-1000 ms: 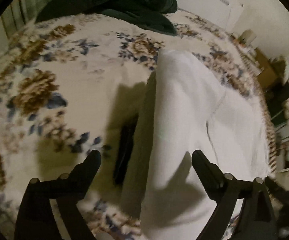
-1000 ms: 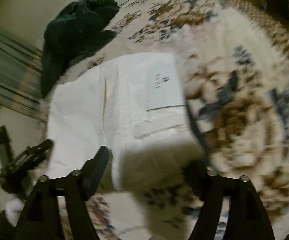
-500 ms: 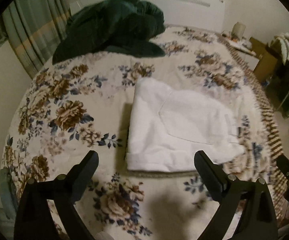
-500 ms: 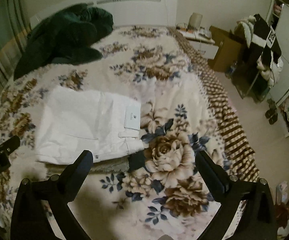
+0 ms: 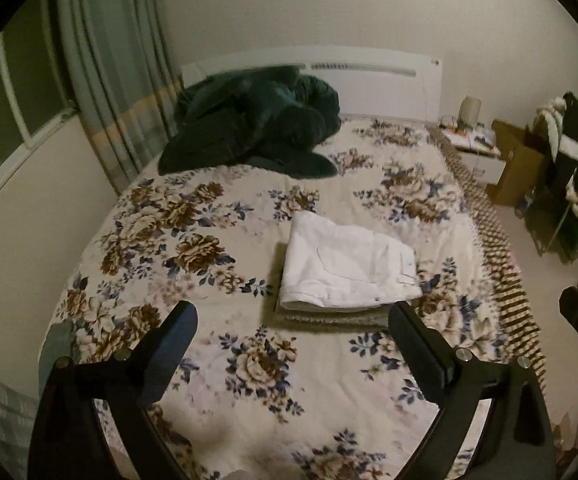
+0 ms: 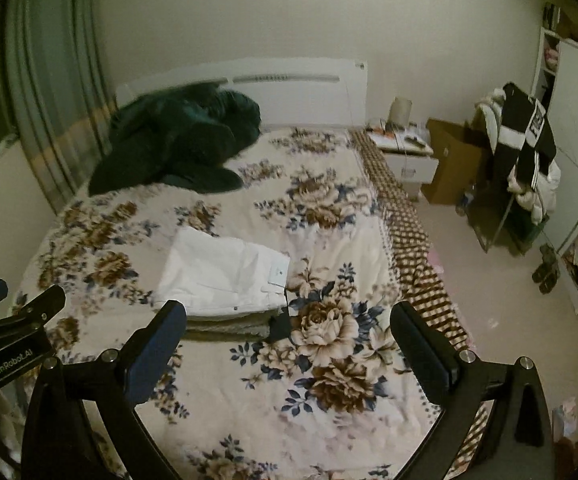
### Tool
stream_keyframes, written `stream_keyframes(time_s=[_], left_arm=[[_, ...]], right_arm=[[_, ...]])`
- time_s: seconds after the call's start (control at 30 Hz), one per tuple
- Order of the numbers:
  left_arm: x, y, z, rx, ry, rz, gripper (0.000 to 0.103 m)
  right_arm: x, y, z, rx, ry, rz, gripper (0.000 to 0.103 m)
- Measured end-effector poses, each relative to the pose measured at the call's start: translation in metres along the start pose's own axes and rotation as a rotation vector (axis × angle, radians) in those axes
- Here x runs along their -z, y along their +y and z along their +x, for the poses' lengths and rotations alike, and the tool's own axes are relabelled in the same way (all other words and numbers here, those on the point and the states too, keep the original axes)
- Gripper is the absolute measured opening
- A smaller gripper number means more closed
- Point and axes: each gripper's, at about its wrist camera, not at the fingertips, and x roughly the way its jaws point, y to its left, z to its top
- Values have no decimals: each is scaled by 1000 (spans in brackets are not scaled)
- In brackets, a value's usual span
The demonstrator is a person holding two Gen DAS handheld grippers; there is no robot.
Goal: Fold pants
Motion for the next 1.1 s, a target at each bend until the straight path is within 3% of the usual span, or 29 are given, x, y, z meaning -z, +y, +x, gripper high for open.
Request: stream_keyframes(time_s=[0.17, 0.3, 0.53, 0.67, 1.1], left_arm=[[13, 4, -70, -13, -61, -31, 98], [24, 8, -113, -15, -71, -51, 98], [35, 24, -152, -10, -112, -62, 98], [42, 28, -160, -5, -114, -29, 103], [56, 30, -169, -3, -114, -30, 103]], right_arm=[[9, -11, -94, -38, -64, -9, 103], [20, -9, -145, -62, -87, -20, 103], [35, 7, -211, -56, -135, -30, 103], [39, 15, -225, -51, -138, -21, 103], [48, 24, -230, -21, -124, -19, 103]])
